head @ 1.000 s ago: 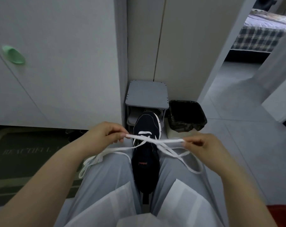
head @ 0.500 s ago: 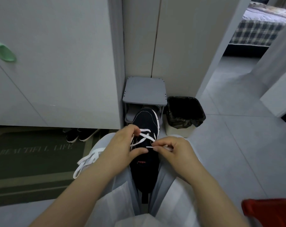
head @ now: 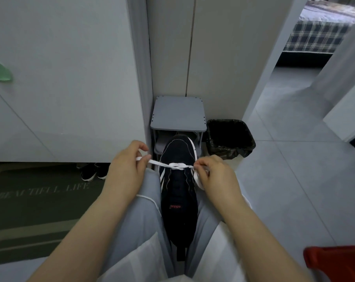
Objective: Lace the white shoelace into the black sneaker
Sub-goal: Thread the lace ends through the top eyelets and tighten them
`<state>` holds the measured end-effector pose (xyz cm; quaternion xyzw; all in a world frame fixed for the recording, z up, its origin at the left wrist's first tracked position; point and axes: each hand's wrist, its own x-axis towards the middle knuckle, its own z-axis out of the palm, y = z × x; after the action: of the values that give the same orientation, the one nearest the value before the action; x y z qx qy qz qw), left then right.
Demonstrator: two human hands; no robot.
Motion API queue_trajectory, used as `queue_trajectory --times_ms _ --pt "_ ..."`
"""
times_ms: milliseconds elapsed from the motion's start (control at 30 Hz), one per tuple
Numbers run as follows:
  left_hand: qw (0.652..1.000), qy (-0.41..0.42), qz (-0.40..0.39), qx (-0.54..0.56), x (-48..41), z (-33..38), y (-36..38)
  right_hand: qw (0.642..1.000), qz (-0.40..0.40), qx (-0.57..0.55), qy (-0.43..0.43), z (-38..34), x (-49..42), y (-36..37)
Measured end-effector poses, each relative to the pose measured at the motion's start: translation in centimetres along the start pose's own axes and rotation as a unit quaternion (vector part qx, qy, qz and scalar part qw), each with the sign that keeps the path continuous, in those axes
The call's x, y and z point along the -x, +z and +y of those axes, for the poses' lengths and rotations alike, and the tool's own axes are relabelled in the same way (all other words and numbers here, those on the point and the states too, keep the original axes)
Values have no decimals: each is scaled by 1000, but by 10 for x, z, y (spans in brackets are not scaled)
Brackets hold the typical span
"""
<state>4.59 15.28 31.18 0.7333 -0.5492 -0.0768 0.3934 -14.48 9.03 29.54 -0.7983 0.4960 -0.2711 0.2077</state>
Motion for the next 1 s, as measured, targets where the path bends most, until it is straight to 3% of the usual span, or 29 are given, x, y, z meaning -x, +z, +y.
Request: queue_trajectory --times_ms 200,367,467,667,1000 --pt "992 31 102 -73 7 -1 16 998 19 22 -59 -3 12 1" --pt "983 156 -13 -97 24 15 32 995 8 62 -75 0 10 3" --pt "983 125 -38 -131 29 16 47 994 16 77 -77 2 10 5" --pt "989 77 23 -126 24 19 59 992 -4 84 -92 2 4 5" --pt "999 -25 15 -31 20 21 67 994 0 27 -103 4 -1 3"
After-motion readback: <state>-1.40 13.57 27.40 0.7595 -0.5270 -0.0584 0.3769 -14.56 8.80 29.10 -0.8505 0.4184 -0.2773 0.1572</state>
